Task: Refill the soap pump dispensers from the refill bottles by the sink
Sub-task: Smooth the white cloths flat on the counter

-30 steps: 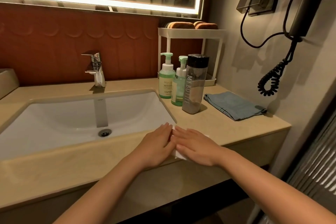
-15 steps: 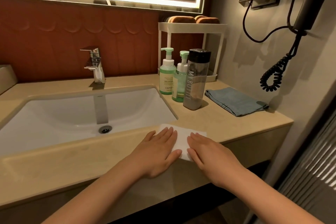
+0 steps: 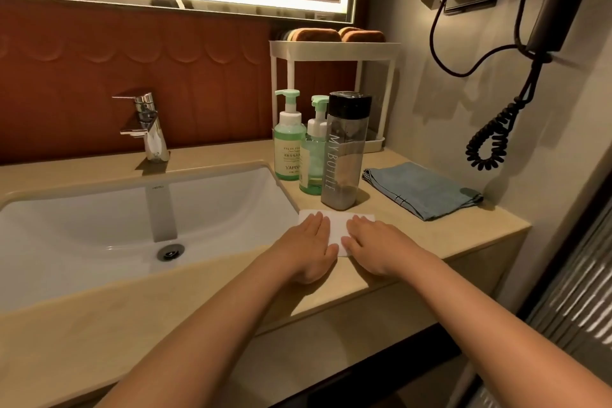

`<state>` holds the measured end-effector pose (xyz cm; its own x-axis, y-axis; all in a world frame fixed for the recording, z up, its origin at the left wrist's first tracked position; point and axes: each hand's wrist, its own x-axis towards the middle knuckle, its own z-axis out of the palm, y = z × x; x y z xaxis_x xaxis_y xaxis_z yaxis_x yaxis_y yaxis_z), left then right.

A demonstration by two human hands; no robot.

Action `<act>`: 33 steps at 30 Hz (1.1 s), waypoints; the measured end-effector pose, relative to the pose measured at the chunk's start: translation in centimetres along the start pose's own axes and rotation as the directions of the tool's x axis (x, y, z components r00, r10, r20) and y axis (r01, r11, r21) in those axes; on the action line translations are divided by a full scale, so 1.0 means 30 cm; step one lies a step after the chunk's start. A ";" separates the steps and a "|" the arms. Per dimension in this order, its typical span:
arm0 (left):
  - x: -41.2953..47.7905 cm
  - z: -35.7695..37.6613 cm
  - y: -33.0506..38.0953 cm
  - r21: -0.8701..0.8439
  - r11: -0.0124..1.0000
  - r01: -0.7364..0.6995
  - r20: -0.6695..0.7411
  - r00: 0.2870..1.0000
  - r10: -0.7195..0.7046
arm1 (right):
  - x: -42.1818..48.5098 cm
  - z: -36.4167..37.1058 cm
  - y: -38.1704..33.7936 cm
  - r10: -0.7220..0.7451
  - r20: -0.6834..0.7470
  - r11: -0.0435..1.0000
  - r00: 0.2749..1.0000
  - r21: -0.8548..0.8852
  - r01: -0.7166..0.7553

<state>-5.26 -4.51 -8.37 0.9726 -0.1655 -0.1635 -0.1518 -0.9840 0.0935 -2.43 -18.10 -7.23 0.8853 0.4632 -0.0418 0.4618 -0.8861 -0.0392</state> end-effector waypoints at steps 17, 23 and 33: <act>0.242 -0.064 -0.040 -0.024 0.998 0.052 0.008 0.999 -0.052 | 0.236 -0.031 0.060 0.054 0.022 0.998 0.998 -0.023 -0.054; 0.231 -0.070 -0.029 -0.012 0.998 0.059 0.015 0.998 -0.058 | 0.223 -0.043 0.058 0.031 0.061 0.998 0.998 -0.054 -0.027; -0.016 0.000 0.039 0.029 0.998 0.061 -0.006 0.998 -0.061 | -0.018 -0.018 -0.010 -0.041 0.030 0.998 0.999 -0.046 0.043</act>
<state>-5.89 -5.57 -8.19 0.9811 -0.1046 -0.1626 -0.0969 -0.9938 0.0544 -3.01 -18.10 -6.66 0.8634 0.4996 -0.0700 0.5012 -0.8653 0.0051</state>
